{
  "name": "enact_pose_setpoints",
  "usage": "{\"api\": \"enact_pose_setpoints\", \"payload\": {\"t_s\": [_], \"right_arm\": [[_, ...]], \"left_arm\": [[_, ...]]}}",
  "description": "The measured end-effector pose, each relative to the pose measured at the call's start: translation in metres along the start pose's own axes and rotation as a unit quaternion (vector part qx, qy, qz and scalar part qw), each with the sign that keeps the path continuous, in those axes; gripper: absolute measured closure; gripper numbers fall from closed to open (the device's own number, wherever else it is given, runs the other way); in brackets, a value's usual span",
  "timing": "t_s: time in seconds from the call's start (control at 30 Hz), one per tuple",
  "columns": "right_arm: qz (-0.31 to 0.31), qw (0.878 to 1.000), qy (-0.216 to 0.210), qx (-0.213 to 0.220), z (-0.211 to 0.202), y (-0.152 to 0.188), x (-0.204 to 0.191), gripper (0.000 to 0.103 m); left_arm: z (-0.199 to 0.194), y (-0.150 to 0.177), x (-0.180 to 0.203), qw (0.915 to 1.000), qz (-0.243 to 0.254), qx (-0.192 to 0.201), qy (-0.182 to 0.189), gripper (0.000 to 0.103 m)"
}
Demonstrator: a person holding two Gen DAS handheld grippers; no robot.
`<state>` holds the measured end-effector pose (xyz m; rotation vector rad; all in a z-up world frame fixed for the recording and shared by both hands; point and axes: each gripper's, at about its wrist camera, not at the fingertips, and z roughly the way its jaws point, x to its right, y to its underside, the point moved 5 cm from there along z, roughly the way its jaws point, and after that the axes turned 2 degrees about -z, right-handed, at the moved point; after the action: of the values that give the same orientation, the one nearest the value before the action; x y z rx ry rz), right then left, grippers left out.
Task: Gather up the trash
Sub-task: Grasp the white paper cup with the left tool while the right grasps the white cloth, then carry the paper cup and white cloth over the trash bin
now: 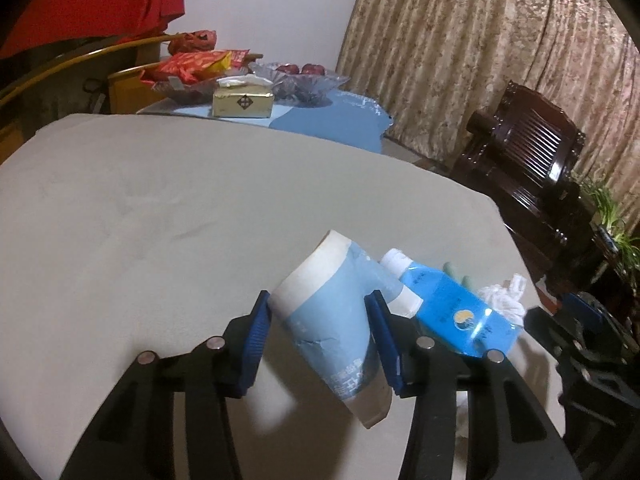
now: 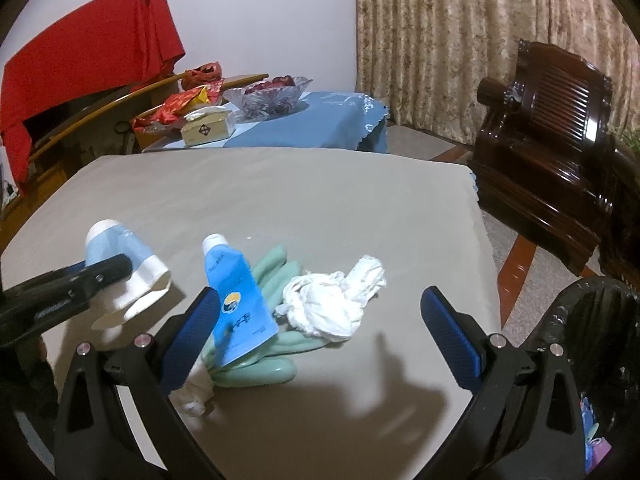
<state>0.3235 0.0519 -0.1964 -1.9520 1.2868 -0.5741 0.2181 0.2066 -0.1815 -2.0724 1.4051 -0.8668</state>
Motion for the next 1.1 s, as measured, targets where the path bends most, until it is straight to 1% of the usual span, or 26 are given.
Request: {"api": "enact_pose_setpoints", "payload": {"t_s": [0.23, 0.43, 0.47, 0.57, 0.63, 0.7, 0.73, 0.8, 0.83, 0.9, 0.93, 1.0, 1.1], "right_arm": [[0.007, 1.0, 0.013, 0.0, 0.004, -0.003, 0.013, 0.006], [0.003, 1.0, 0.015, -0.012, 0.016, -0.003, 0.019, 0.014], [0.003, 1.0, 0.014, -0.017, 0.019, -0.003, 0.019, 0.018], [0.004, 0.999, 0.01, -0.037, 0.03, -0.001, 0.019, 0.022], [0.007, 0.999, 0.005, -0.049, 0.036, 0.003, 0.019, 0.03], [0.013, 0.998, -0.005, -0.06, 0.04, 0.005, 0.018, 0.043], [0.016, 0.998, -0.012, -0.064, 0.041, 0.007, 0.017, 0.047], [0.017, 0.997, -0.022, -0.068, 0.041, 0.007, 0.015, 0.062], [0.014, 0.997, -0.025, -0.069, 0.04, 0.007, 0.013, 0.065], [0.006, 0.998, -0.023, -0.065, 0.036, 0.006, 0.01, 0.079], [0.004, 0.998, -0.026, -0.063, 0.034, 0.005, 0.009, 0.082], [0.008, 0.998, -0.031, -0.058, 0.028, 0.002, 0.009, 0.085], [0.008, 0.999, -0.032, -0.042, 0.014, -0.004, 0.01, 0.085]], "left_arm": [[0.0, 0.0, 0.006, 0.9998, 0.018, 0.005, -0.002, 0.054], [0.001, -0.005, 0.01, 0.9996, 0.024, 0.011, -0.001, 0.054], [0.0, -0.003, 0.012, 0.9996, 0.025, 0.011, -0.001, 0.054], [-0.001, -0.003, 0.014, 0.9996, 0.024, 0.012, 0.001, 0.054], [-0.002, -0.003, 0.016, 0.9996, 0.025, 0.012, 0.001, 0.054], [-0.003, -0.003, 0.017, 0.9995, 0.028, 0.012, 0.002, 0.054], [-0.004, -0.003, 0.018, 0.9995, 0.029, 0.013, 0.003, 0.054], [-0.006, -0.003, 0.02, 0.9994, 0.032, 0.015, 0.004, 0.054], [-0.007, -0.003, 0.022, 0.9993, 0.033, 0.016, 0.004, 0.054], [-0.01, -0.004, 0.025, 0.9991, 0.037, 0.018, 0.006, 0.054], [-0.011, -0.004, 0.026, 0.9991, 0.038, 0.019, 0.007, 0.054], [-0.015, -0.005, 0.03, 0.9989, 0.041, 0.021, 0.009, 0.054], [-0.021, -0.006, 0.036, 0.9985, 0.047, 0.025, 0.014, 0.054]]}}
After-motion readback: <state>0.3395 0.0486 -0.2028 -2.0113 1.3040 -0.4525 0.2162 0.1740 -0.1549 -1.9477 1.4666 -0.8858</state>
